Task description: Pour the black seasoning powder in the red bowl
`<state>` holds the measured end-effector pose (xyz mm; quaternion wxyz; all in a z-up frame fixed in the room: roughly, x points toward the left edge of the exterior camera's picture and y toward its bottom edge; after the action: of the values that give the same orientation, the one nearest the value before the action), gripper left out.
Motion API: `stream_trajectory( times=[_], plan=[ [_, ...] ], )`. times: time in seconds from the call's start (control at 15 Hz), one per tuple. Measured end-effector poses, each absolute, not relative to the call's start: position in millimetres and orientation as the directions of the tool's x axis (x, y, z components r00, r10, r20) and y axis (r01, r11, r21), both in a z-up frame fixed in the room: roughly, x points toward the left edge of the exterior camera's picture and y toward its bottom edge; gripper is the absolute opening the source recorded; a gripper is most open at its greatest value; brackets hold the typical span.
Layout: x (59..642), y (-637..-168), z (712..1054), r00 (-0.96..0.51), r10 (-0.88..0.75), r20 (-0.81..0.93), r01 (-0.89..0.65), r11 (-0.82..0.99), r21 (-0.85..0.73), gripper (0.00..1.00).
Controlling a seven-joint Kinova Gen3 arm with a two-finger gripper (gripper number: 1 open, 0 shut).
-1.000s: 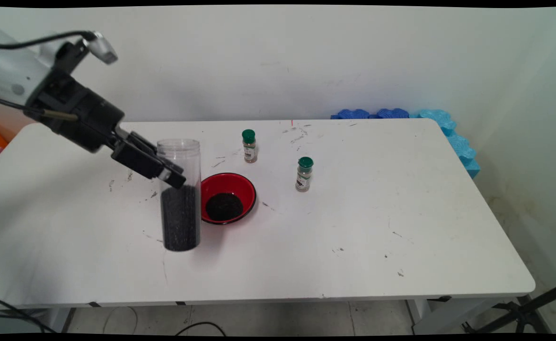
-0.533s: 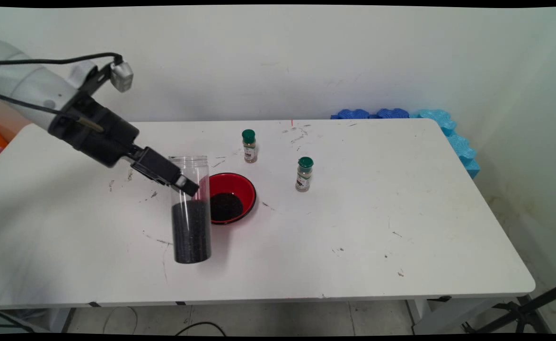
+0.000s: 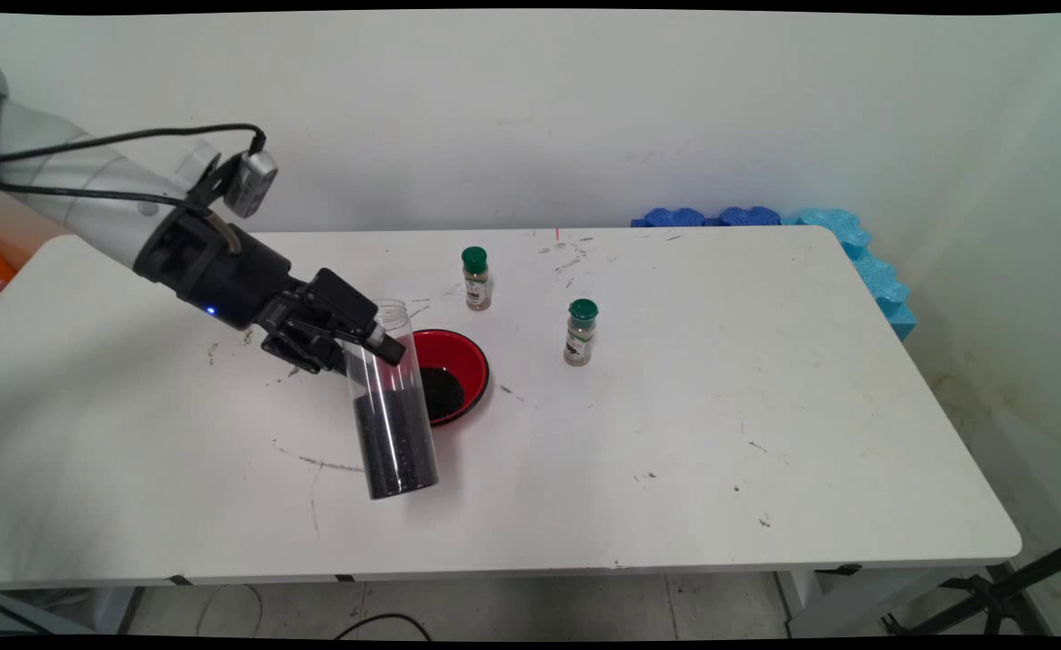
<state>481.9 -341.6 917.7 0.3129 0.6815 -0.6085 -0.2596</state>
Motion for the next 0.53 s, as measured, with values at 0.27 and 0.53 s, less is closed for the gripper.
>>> stream_trajectory(
  times=[0.27, 0.53],
  plan=[
    [484, -349, 905, 0.235, -0.969, -0.074, -0.637, -0.211, 0.742, 0.0],
    [485, -354, 895, 0.342, -0.92, -0.189, -0.576, -0.364, 0.732, 0.0]
  ],
)
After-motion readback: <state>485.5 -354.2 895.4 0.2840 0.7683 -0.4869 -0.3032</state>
